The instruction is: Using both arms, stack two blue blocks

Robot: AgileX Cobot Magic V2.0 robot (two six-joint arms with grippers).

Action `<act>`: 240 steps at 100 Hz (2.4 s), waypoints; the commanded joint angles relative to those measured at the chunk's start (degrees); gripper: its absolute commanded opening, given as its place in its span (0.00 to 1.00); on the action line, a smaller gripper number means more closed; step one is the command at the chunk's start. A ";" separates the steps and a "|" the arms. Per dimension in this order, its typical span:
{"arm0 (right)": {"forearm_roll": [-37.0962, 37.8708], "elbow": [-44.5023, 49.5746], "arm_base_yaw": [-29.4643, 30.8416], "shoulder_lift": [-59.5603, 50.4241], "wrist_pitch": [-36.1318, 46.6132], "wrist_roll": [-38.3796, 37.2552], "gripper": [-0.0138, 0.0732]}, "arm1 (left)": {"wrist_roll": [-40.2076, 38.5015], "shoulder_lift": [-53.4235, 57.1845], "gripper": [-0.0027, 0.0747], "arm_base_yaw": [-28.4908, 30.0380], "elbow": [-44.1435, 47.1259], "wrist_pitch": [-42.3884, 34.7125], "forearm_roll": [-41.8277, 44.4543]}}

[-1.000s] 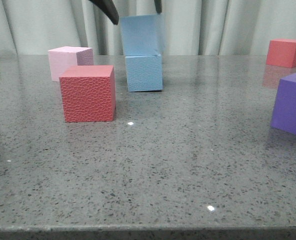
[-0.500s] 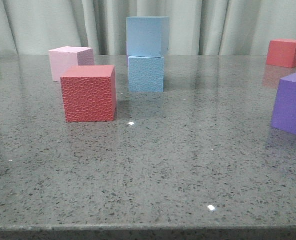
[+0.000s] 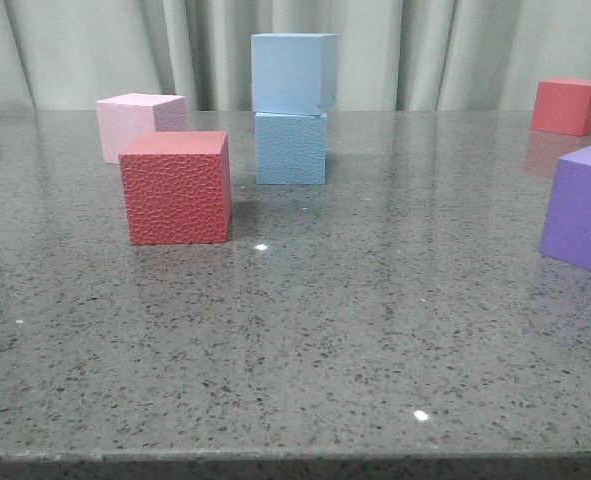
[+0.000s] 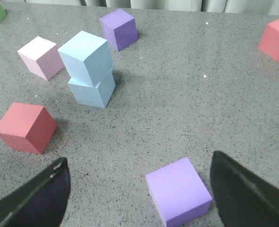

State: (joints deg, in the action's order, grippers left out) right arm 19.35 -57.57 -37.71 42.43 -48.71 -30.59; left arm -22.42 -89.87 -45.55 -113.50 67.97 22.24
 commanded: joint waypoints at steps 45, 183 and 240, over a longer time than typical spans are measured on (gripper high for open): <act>4.83 8.54 0.37 -12.27 5.13 -1.21 0.37 | -8.52 34.94 0.12 -0.56 47.74 -27.84 1.61; 9.59 24.34 0.37 -33.08 17.58 -1.09 0.03 | -9.46 68.61 0.01 -0.56 89.88 -54.11 -0.66; 9.59 24.34 0.37 -33.08 17.46 -1.09 0.03 | 11.94 76.68 0.01 18.68 96.64 -59.48 -13.94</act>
State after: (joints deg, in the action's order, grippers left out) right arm 26.77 -31.88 -37.71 8.79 -35.59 -31.94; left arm -15.60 -14.80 -31.15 -17.50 17.40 10.56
